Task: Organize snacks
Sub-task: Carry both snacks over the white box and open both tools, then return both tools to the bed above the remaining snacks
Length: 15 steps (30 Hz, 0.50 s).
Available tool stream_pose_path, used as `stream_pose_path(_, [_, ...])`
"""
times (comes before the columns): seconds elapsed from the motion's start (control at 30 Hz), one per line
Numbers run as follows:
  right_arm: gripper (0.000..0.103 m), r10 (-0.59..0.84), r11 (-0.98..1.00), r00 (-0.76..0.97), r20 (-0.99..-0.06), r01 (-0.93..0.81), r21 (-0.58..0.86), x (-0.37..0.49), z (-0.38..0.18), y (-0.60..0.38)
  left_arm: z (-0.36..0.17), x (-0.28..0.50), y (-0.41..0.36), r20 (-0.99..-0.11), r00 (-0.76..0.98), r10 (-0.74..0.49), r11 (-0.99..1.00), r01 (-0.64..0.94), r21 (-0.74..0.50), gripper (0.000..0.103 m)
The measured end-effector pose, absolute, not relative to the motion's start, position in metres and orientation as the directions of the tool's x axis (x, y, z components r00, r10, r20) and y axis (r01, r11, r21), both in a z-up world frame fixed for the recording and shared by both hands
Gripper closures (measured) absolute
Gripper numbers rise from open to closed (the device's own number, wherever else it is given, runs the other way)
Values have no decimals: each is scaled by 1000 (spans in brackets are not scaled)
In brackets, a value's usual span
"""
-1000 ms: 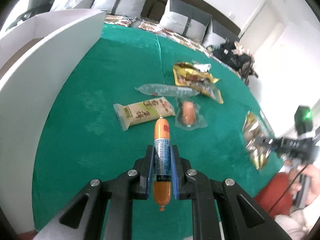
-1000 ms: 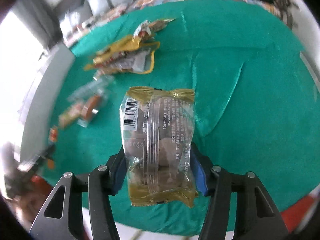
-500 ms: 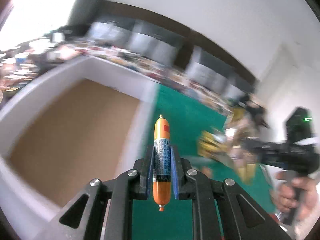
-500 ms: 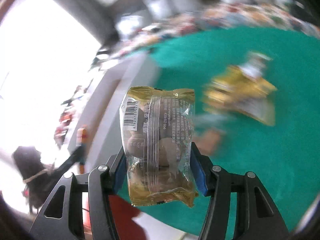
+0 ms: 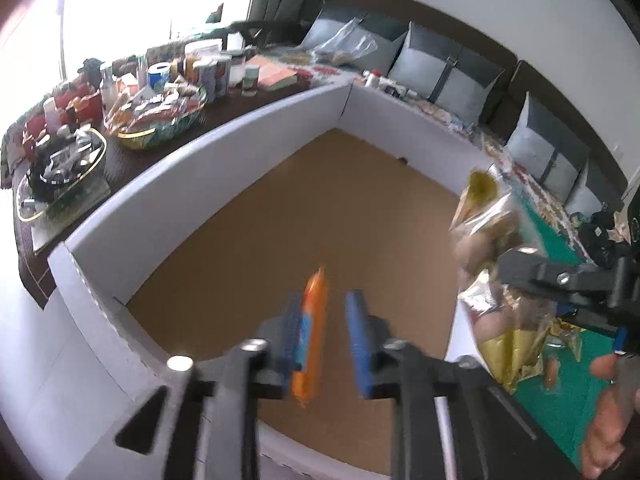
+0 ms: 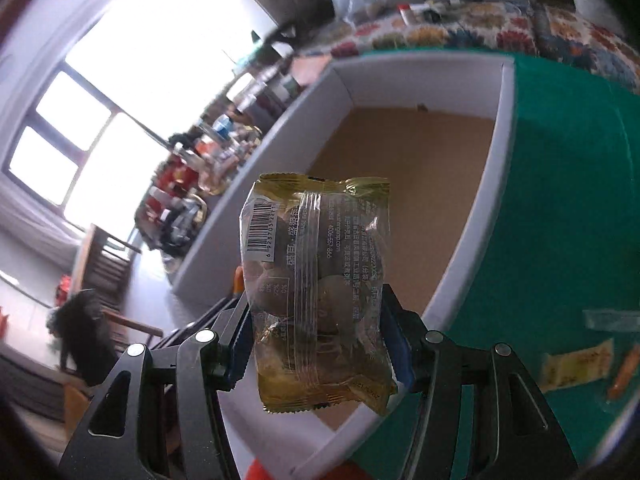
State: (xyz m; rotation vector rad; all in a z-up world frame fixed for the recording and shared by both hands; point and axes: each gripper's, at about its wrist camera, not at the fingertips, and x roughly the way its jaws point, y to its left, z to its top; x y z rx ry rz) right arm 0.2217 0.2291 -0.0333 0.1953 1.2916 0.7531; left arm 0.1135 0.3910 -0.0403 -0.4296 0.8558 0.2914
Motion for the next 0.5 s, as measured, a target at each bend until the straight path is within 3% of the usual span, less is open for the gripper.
stream_pose_path(0.03, [36, 588, 760, 74, -805, -392, 519, 218, -36, 228, -42, 116, 392, -782, 618, 83, 875, -421, -240, 37])
stream_pose_path(0.07, [33, 572, 770, 70, -817, -387, 507, 216, -41, 231, -42, 114, 391, -779, 620, 96, 873, -428, -233, 25])
stream_pose_path(0.33, [24, 591, 767, 177, -787, -427, 479, 213, -20, 193, -24, 104, 363, -723, 689, 60, 865, -397, -307, 23])
stream_pose_path(0.5, [23, 489, 847, 302, -818, -387, 363, 205, -16, 106, 8, 109, 299, -660, 750, -31, 906, -259, -336, 21])
